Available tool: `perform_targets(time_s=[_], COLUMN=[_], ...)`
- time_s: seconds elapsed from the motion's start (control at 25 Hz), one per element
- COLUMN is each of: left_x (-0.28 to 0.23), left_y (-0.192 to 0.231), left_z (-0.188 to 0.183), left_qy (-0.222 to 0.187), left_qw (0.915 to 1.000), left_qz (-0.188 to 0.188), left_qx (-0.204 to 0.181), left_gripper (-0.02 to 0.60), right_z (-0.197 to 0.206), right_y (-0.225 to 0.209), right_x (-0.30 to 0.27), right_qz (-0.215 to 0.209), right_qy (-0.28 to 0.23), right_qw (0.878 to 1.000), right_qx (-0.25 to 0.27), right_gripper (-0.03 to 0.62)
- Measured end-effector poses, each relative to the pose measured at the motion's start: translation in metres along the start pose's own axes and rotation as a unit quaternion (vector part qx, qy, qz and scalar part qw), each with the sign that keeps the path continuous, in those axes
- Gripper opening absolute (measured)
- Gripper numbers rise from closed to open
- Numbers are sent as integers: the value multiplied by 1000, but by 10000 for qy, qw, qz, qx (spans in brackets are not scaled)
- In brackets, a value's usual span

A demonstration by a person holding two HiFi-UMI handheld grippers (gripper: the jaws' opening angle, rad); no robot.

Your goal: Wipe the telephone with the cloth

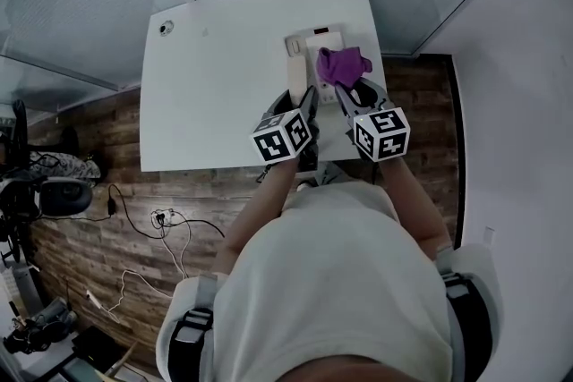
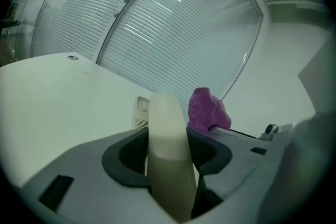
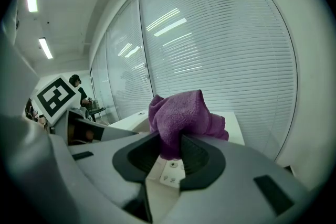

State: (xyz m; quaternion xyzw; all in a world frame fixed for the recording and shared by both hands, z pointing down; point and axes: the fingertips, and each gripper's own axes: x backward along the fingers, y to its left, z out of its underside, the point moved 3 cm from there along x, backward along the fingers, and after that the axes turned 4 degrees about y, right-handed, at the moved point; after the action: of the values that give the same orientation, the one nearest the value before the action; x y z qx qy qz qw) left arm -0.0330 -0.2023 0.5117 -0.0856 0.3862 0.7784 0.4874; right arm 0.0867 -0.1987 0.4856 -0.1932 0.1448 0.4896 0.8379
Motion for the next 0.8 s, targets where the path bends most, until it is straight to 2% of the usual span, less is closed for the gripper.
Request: perform_targets(time_s=[0.36, 0.6, 0.8], left_x=[48, 82, 106], left_y=[-20, -24, -27], left_z=[6, 15, 20], left_qy=[-295, -462, -637], left_qw=[9943, 9866, 9782], left_qz=[989, 1462, 1868], left_qx=[269, 559, 645], left_gripper=[229, 229, 229], right_z=[2, 8, 11], right_y=[19, 40, 60], right_x=[24, 45, 53], right_qz=[141, 31, -153], right_qy=[-51, -101, -150], right_qw=[9999, 9999, 9995], right_qx=[24, 137, 231], right_gripper=[115, 115, 115])
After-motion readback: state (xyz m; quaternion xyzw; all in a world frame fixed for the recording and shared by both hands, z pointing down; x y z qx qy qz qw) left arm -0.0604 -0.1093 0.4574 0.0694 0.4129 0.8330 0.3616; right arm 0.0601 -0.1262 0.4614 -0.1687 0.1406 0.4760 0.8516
